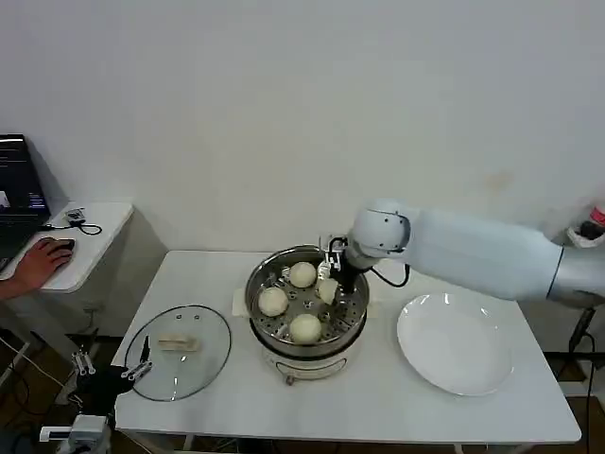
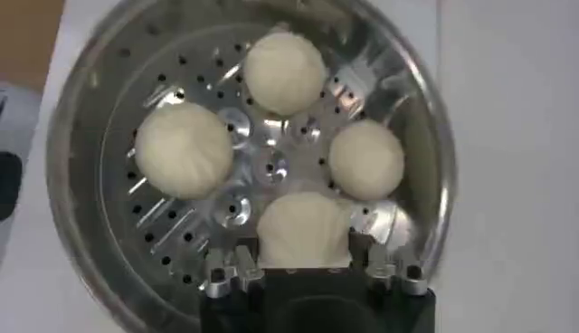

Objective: Take steamed baozi put them in steamer then cover it.

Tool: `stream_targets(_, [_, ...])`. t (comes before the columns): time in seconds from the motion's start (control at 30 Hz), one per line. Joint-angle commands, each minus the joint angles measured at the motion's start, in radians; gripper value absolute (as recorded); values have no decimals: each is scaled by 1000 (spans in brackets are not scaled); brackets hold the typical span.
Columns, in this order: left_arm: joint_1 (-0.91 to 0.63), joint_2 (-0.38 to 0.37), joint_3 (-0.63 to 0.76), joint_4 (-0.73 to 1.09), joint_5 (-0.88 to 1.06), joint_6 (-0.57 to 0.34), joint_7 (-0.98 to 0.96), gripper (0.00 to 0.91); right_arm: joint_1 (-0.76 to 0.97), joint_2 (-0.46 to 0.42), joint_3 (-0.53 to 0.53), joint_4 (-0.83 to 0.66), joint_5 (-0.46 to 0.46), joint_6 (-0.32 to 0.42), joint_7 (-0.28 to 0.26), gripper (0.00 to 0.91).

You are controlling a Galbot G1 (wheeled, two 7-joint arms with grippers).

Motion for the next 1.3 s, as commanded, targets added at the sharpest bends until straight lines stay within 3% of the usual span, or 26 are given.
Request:
stream_targets(0.03, [2, 2, -4, -3, -1, -1, 0, 907, -40, 31, -8, -23, -10, -29, 23, 665])
stream_targets(0.63, [5, -1, -4, -4, 0, -2, 0, 907, -60, 23, 14, -38, -66, -28, 12, 665])
stream_targets(0.67, [5, -1, -5, -4, 0, -2, 0, 907, -59, 22, 15, -36, -68, -27, 11, 907])
stream_targets(1.03, [4, -2, -2, -2, 0, 0, 2, 907, -14, -32, 62, 44, -29, -30, 25, 907])
stream_targets(1.23, [4, -2, 2, -2, 0, 1, 4, 907, 5, -111, 122, 140, -3, -29, 57, 907])
stream_targets(1.3, [4, -2, 3, -1, 0, 1, 4, 907, 2, -151, 150, 175, -3, -24, 97, 907])
